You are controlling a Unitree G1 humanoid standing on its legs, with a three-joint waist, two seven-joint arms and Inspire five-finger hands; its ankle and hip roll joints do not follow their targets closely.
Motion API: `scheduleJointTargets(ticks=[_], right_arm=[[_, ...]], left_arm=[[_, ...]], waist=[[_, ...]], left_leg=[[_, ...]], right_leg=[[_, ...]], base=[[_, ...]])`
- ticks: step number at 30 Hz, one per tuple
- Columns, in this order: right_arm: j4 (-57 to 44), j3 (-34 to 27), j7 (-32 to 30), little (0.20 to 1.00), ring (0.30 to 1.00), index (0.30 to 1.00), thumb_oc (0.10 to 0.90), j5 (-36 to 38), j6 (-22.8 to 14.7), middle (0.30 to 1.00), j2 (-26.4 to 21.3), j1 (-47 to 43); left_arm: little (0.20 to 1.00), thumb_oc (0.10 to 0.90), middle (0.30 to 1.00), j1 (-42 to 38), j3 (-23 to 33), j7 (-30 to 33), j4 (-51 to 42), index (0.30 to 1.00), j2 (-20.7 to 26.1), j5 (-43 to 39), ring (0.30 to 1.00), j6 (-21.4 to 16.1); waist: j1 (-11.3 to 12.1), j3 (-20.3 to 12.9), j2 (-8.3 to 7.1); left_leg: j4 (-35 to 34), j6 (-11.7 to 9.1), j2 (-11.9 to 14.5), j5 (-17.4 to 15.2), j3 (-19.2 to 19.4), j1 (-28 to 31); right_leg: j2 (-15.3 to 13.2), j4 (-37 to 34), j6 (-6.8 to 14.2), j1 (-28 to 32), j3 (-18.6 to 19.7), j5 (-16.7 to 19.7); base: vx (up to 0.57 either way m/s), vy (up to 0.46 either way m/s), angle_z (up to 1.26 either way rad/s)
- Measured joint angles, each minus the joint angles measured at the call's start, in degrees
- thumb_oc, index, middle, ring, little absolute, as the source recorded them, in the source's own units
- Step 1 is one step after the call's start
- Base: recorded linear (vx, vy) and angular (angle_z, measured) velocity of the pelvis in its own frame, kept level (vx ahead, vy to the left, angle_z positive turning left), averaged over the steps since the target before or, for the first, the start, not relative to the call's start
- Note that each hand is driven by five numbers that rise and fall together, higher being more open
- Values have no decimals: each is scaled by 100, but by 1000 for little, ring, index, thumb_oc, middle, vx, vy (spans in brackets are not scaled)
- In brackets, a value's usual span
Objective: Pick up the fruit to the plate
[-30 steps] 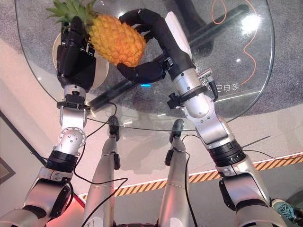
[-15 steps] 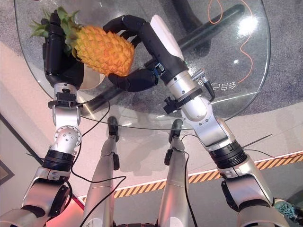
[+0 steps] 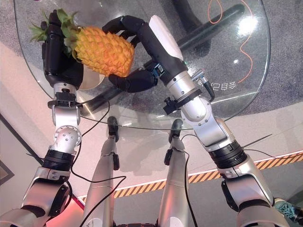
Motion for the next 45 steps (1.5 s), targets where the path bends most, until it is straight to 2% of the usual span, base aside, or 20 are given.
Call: scheduleJointTargets(ticks=[8,19,30,39,45], right_arm=[[8,-2,-509,900,900,900,800,-162,1,900,42,13],[23,-4,-656,900,900,900,800,-215,1,900,55,12],[32,-200,-905,900,900,900,800,-215,13,900,56,5],[255,-236,-1107,900,900,900,800,-213,53,900,81,4],[445,-299,-1567,900,900,900,800,-213,88,900,81,15]], left_arm=[[200,100,300,-259,-119,0,-1,300,-41,26,300,-335],[200,100,300,-264,-117,235,-6,300,-108,392,300,-700],[200,100,300,-265,-41,1260,-8,300,-108,1293,300,-1106],[200,100,300,-262,265,2478,-7,300,-186,2018,300,-1539],[200,100,300,-263,367,3146,-7,300,-235,2779,300,-1587]], waist=[[-6,0,0],[-2,0,0],[4,0,0],[17,0,0],[14,0,0]], left_leg=[[-14,0,-2,0,1,-1],[-27,1,-2,-1,2,-3],[-30,1,-1,-1,2,-70],[-30,1,-1,-1,2,-74],[-31,1,-2,-1,2,-74]], right_leg=[[-1,-20,0,-1,0,0],[0,-39,1,-1,-6,0],[2,-53,3,-58,-10,2],[2,-51,3,-61,-10,2],[1,-52,4,-62,-9,2]], base=[[0,0,0],[0,0,0],[0,0,0],[0,0,0],[0,0,0]])
